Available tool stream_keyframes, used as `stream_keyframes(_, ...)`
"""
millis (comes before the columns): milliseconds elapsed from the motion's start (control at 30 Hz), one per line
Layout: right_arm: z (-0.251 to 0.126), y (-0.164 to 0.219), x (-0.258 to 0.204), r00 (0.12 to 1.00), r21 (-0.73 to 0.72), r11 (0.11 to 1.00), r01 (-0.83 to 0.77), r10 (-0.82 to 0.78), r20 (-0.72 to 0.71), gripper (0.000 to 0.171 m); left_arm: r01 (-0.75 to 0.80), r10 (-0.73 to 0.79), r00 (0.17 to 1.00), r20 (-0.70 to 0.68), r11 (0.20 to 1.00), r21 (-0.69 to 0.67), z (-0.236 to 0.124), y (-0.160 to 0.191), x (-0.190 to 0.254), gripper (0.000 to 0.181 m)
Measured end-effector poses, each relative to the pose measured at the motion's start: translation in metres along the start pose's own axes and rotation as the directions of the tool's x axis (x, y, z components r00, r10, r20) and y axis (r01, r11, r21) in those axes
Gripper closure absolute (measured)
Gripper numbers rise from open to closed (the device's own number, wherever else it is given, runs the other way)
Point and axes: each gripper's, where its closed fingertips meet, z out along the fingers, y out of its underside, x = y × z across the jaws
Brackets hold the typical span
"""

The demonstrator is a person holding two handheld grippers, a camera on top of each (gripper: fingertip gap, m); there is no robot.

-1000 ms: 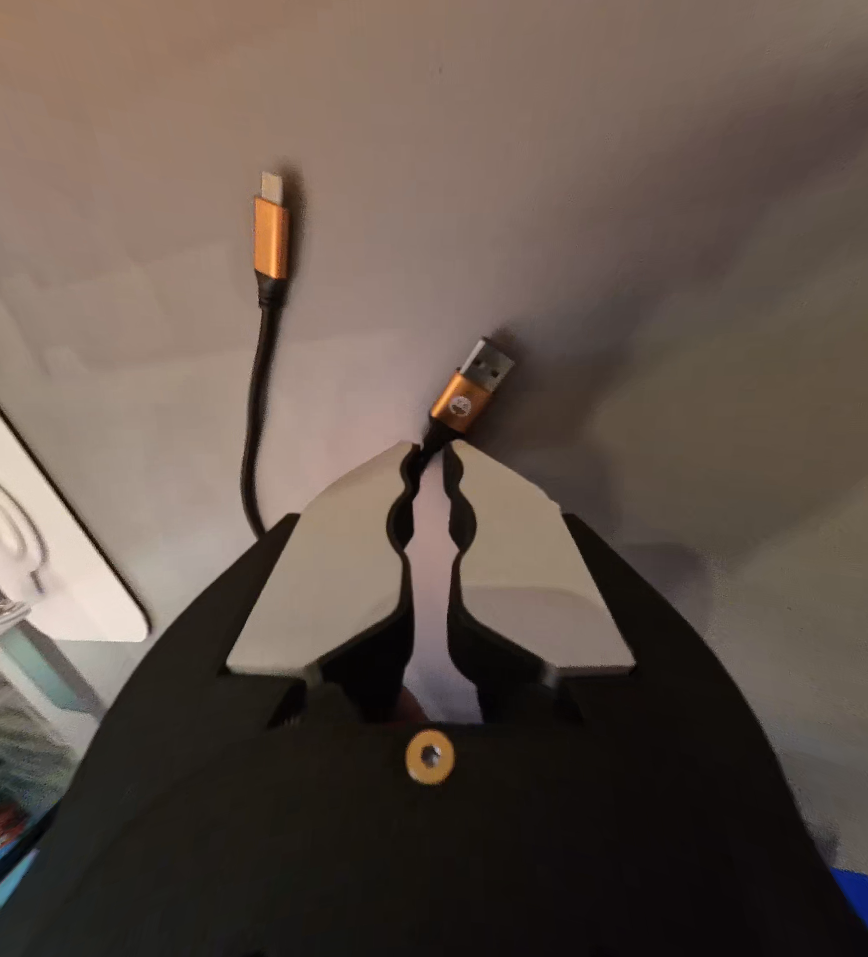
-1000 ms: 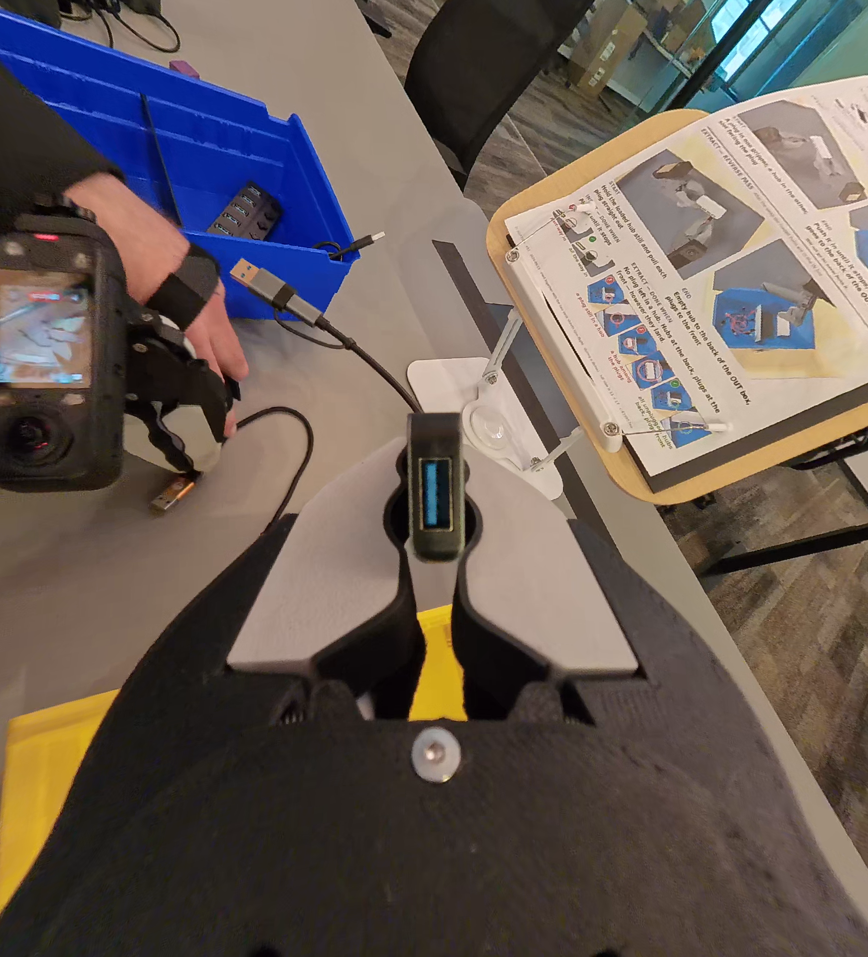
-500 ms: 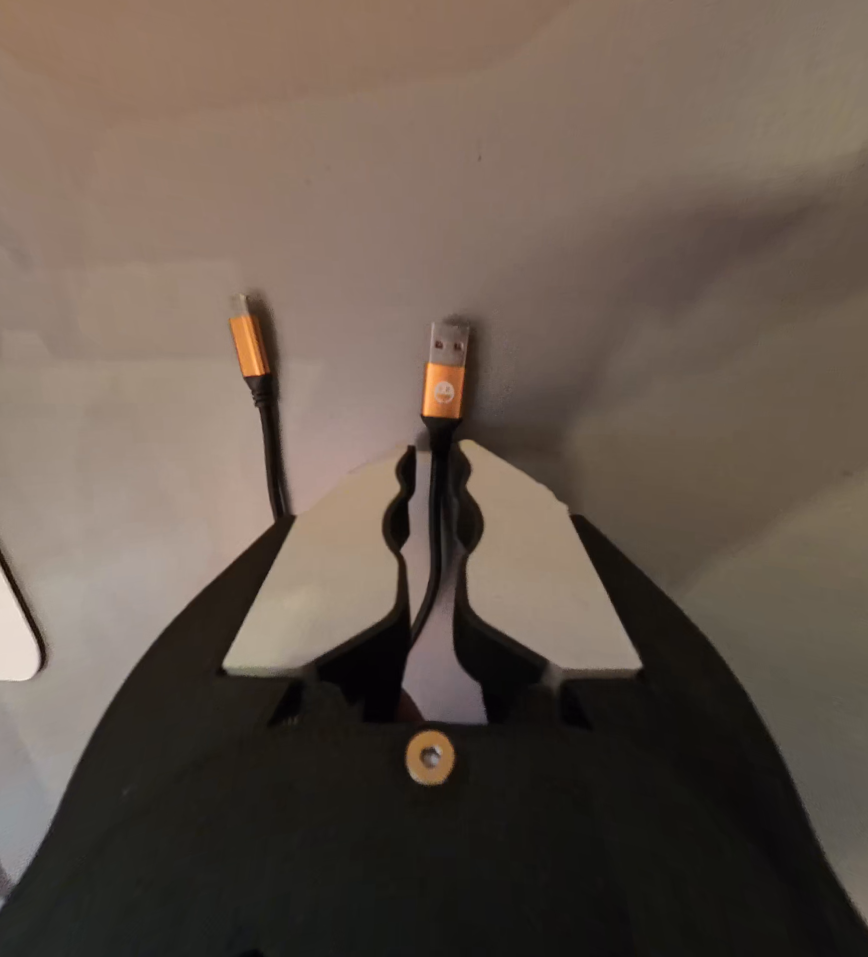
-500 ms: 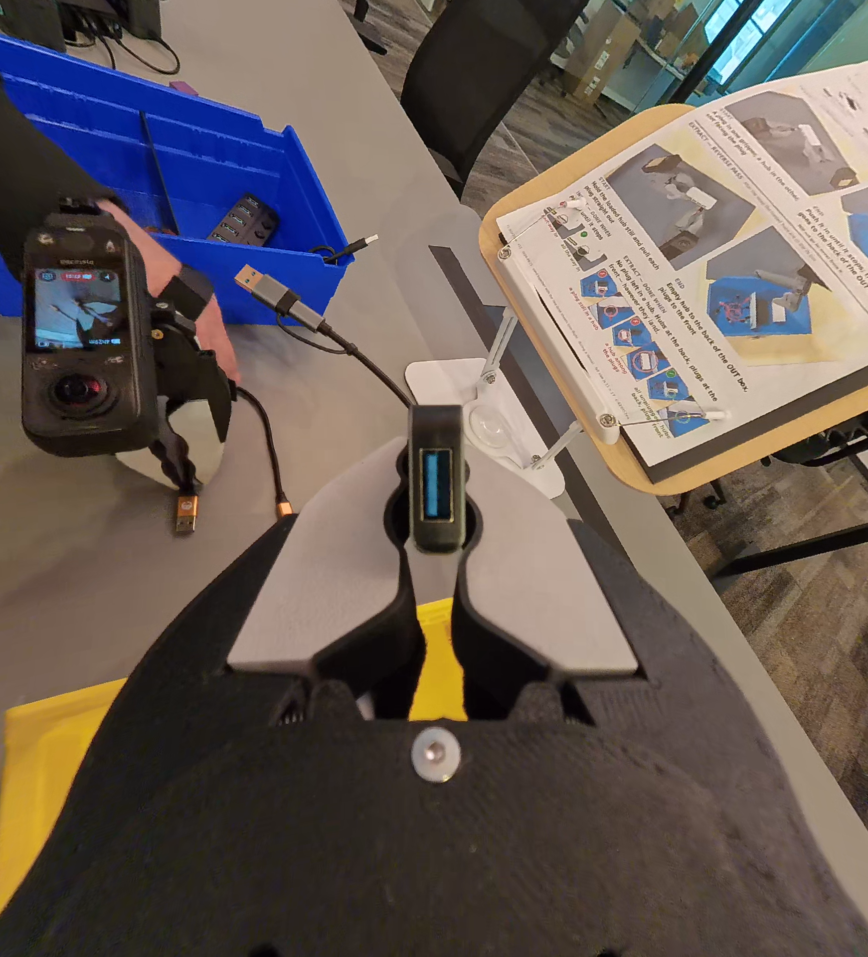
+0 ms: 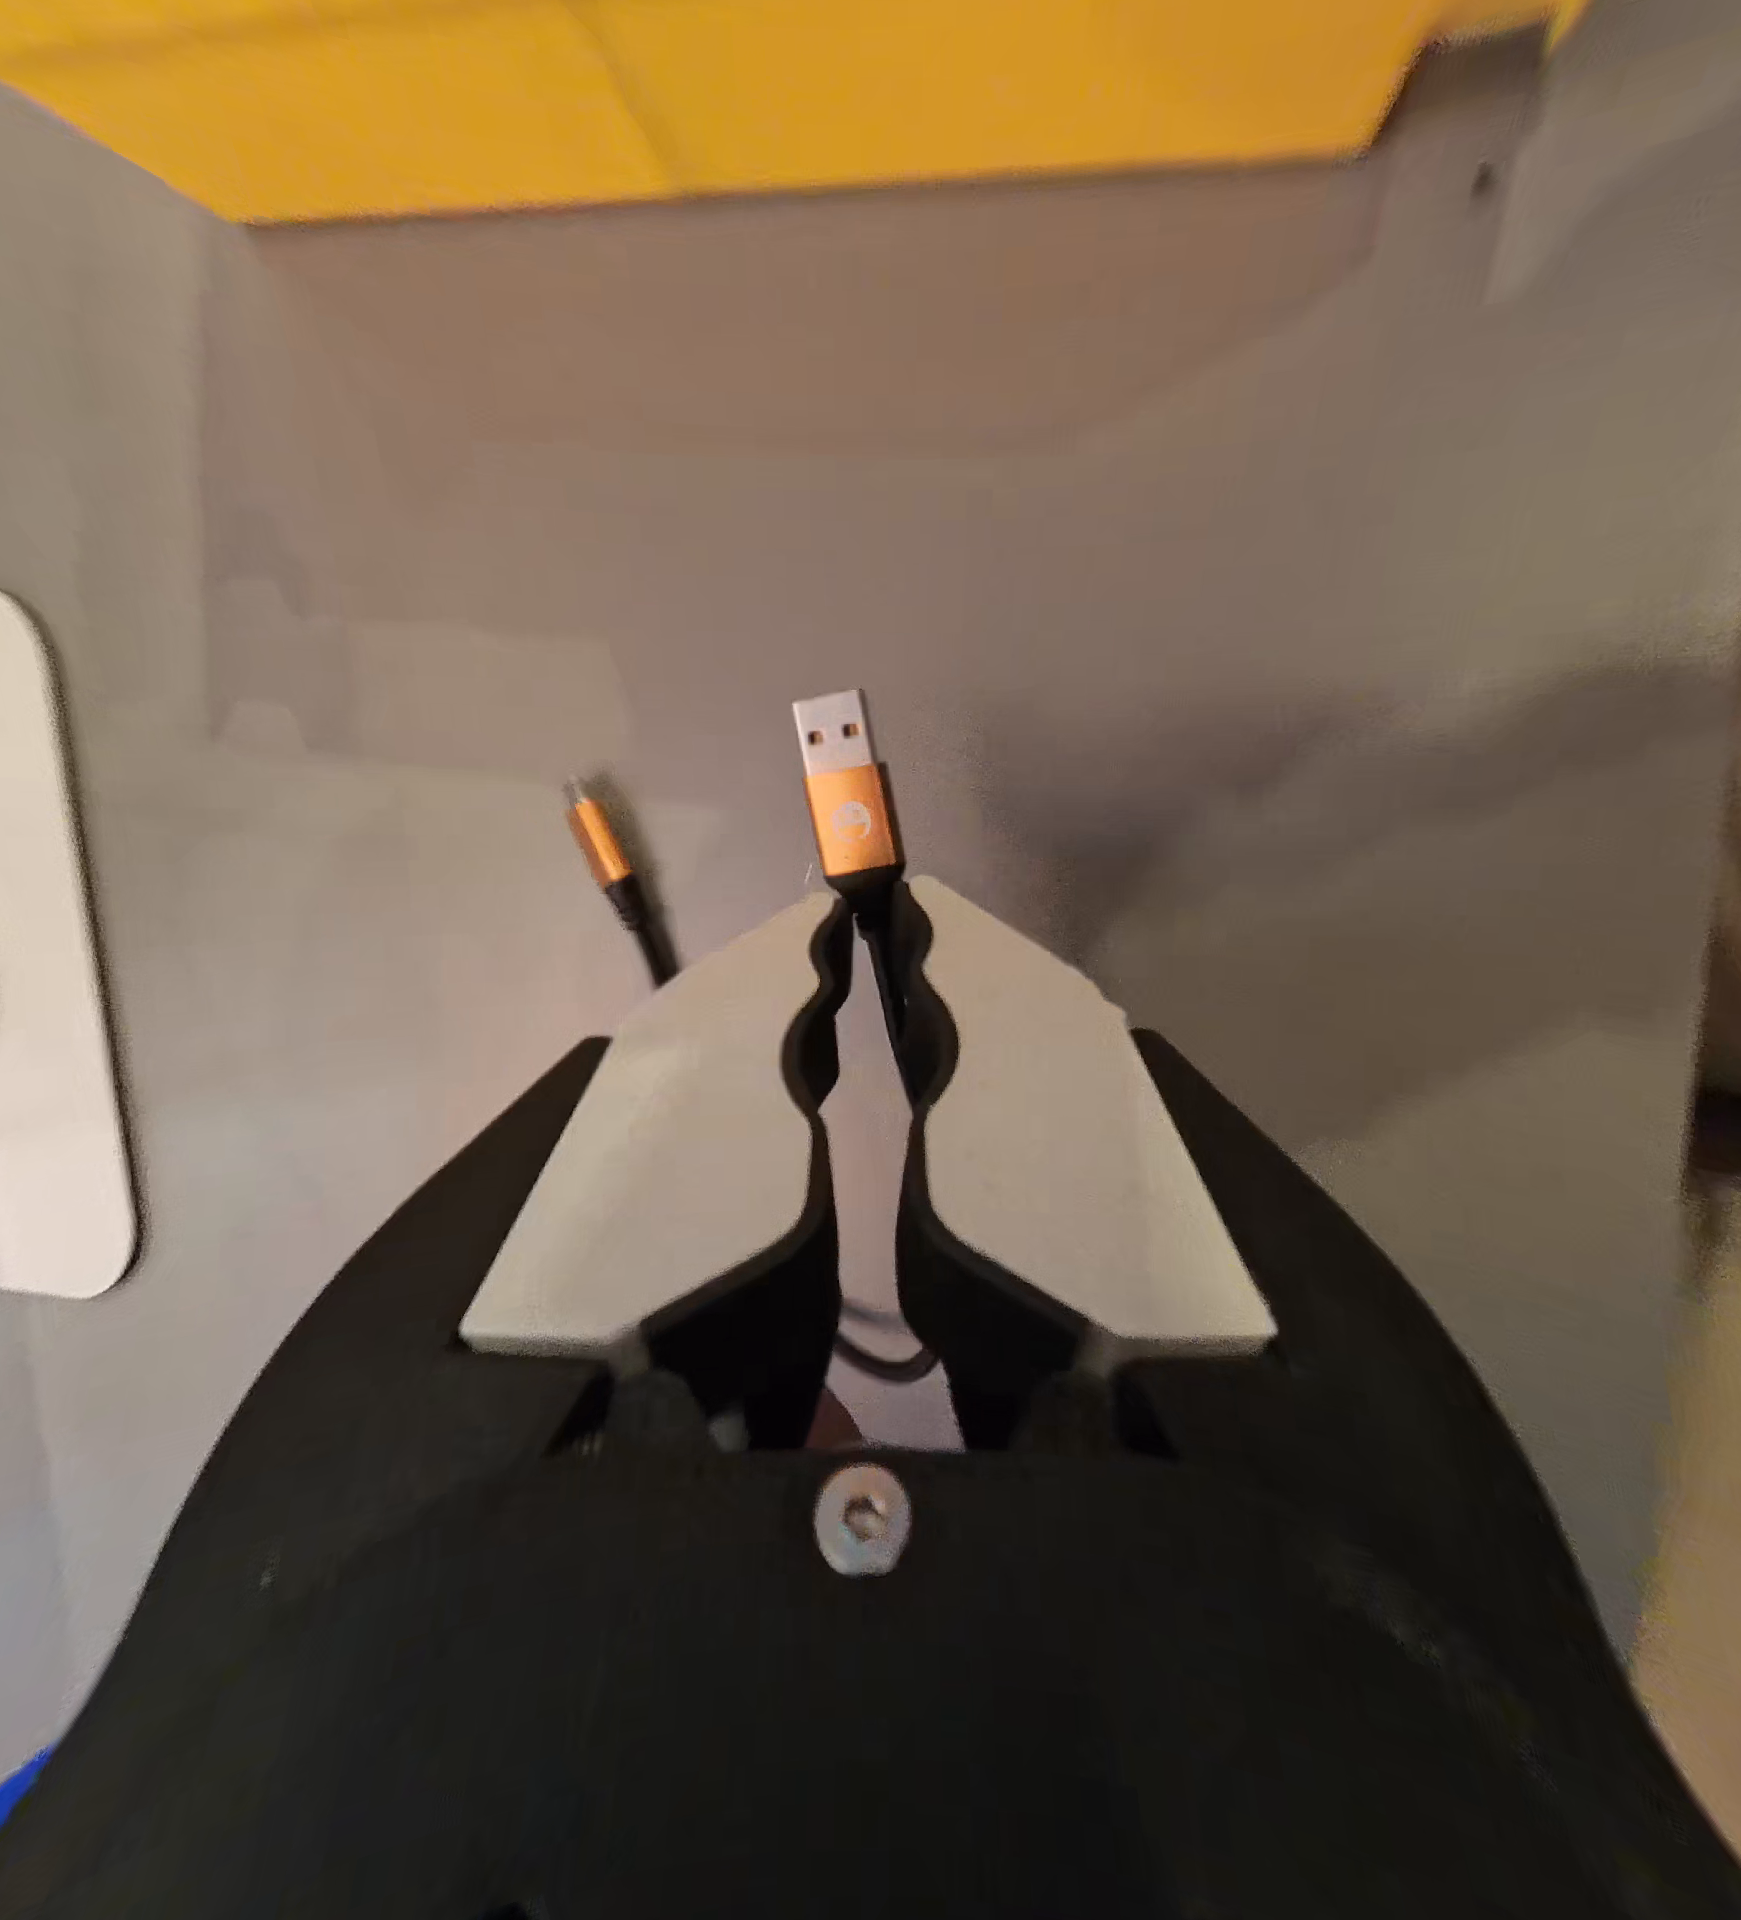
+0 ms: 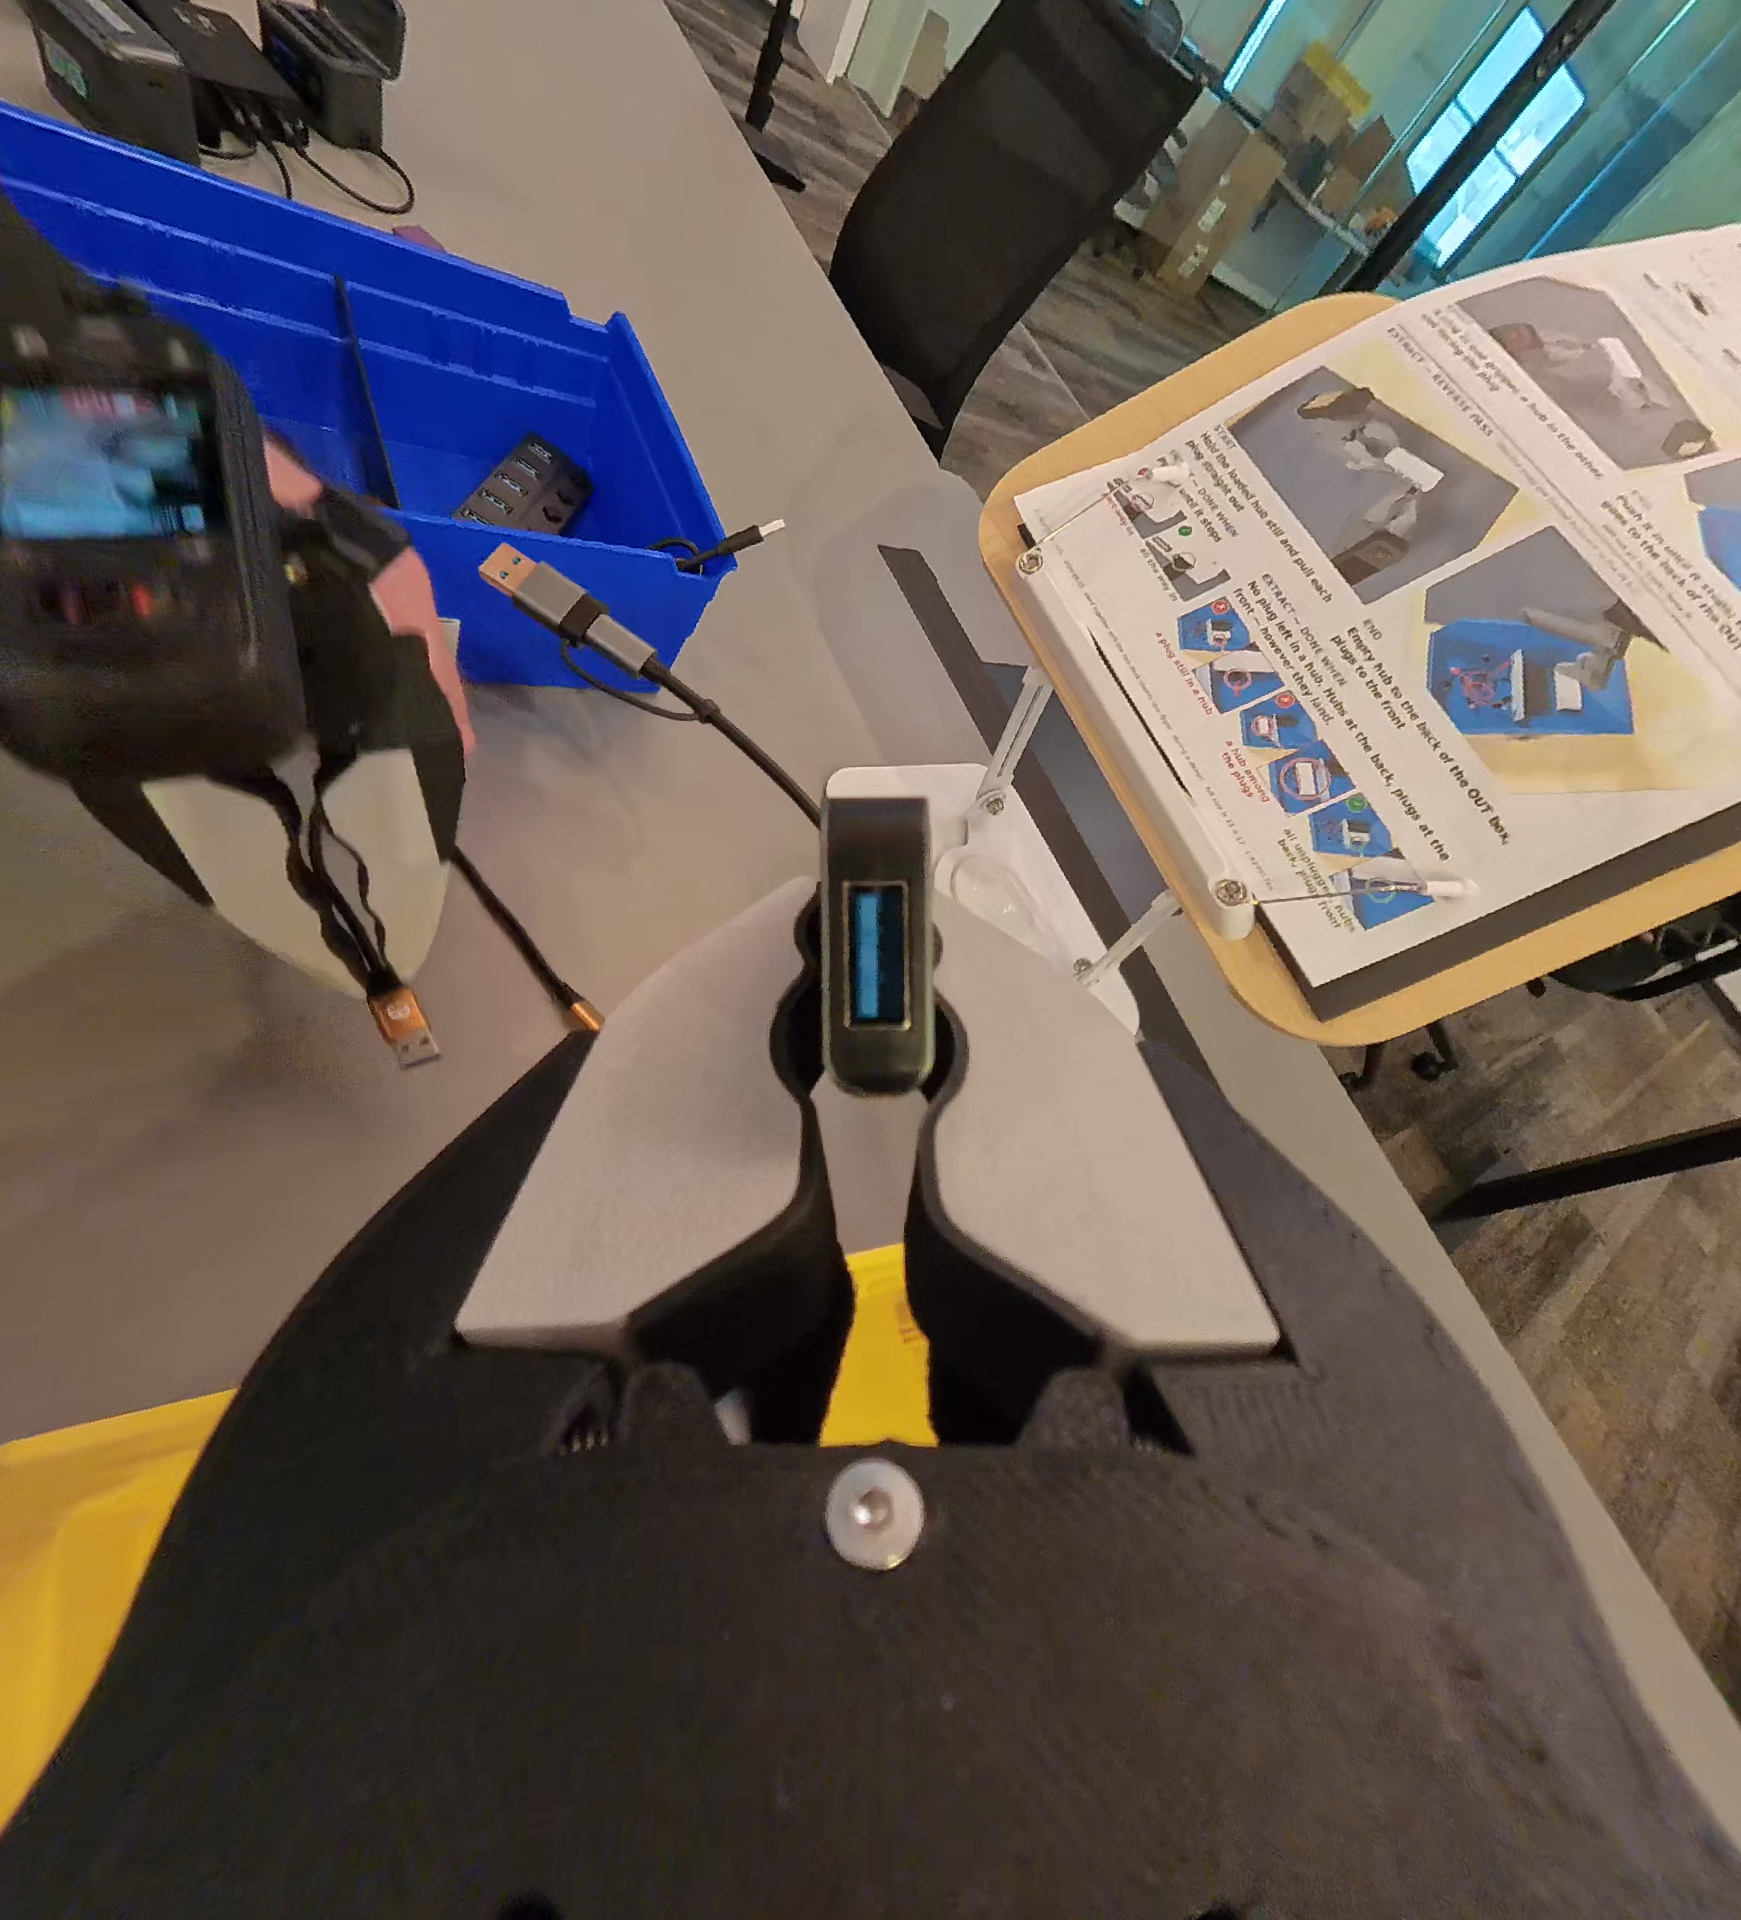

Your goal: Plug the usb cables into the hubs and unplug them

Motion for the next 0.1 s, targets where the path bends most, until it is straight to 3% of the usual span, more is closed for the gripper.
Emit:
stream_keyframes(33,0.000,-0.001,-0.001,1.000,0.007,1.000,0.014,-0.014,0.002,0.161,0.014,-0.014,1.000,0.010,1.000,0.024,-0.011,-0.006,-0.002,0.174)
stream_keyframes(100,0.002,-0.001,-0.003,0.999,0.012,0.999,0.041,-0.041,-0.002,0.160,0.045,-0.048,0.998,0.034,0.996,0.081,-0.035,-0.017,-0.006,0.174)
